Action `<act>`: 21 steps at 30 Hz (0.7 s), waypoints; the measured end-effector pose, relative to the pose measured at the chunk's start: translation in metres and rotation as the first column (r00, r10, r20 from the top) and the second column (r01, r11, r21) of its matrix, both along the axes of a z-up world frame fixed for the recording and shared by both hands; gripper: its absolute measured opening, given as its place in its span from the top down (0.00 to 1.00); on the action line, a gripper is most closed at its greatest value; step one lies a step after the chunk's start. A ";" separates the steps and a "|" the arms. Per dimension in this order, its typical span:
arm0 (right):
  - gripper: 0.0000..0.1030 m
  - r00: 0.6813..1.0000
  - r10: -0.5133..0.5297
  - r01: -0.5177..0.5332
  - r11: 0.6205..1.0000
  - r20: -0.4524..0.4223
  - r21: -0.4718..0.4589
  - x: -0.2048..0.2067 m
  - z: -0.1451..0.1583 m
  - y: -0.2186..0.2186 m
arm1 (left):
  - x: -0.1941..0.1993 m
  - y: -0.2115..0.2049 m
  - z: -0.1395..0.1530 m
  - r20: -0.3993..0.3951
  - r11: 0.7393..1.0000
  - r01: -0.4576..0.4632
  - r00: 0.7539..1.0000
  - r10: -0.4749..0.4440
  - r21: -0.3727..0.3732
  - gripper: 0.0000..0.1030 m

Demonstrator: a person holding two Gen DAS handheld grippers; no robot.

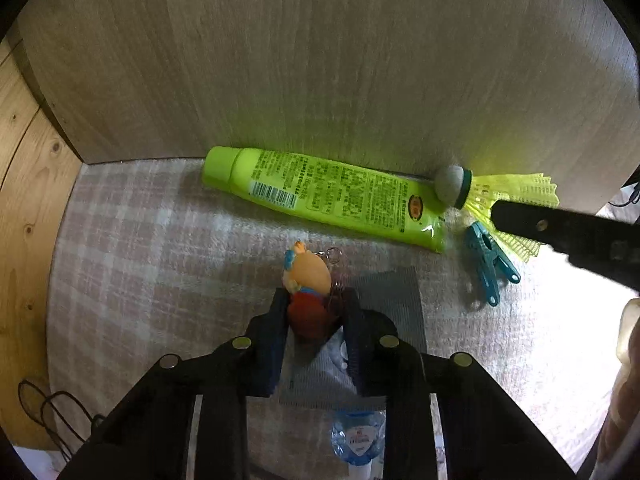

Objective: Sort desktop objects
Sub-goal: 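Grasp the keychain toy packet with the left gripper while the right gripper grasps the shuttlecock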

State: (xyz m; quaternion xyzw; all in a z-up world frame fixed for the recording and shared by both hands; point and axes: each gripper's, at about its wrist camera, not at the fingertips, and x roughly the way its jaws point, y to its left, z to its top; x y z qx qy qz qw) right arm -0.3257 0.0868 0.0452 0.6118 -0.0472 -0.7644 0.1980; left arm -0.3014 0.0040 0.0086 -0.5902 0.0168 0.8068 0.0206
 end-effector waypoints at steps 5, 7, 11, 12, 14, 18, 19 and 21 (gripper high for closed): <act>0.95 1.000 0.000 0.000 1.000 0.004 -0.027 0.009 -0.003 0.002 | 0.006 -0.004 0.000 -0.002 1.000 -0.010 1.000 0.010 0.023 0.77; 0.97 1.000 0.011 -0.011 1.000 -0.001 -0.019 0.017 -0.001 0.005 | 0.011 -0.008 0.000 0.004 0.999 -0.014 1.000 0.013 0.044 0.77; 0.97 1.000 0.003 -0.003 1.000 0.016 -0.014 0.039 -0.001 0.026 | 0.027 -0.013 0.001 0.019 0.997 -0.025 1.000 0.023 0.074 0.77; 0.97 1.000 -0.002 0.002 1.000 0.022 -0.014 0.044 -0.002 0.032 | 0.033 -0.013 0.001 0.020 0.997 -0.026 0.999 0.025 0.077 0.78; 0.97 0.999 -0.015 0.016 1.000 0.028 -0.014 0.061 -0.003 0.050 | 0.046 -0.011 0.000 0.022 0.997 -0.021 1.000 0.020 0.076 0.77; 0.98 0.998 -0.052 0.052 0.999 0.037 -0.016 0.103 -0.001 0.092 | 0.076 -0.003 0.000 0.031 0.994 -0.011 0.999 0.008 0.107 0.78; 0.98 0.997 -0.058 0.059 0.998 0.042 -0.019 0.114 -0.001 0.102 | 0.085 0.000 -0.001 0.036 0.993 -0.012 0.999 0.008 0.118 0.78; 0.98 0.996 -0.073 0.074 0.997 0.052 -0.025 0.129 0.001 0.118 | 0.102 0.010 -0.001 0.039 0.993 0.006 0.999 -0.011 0.122 0.78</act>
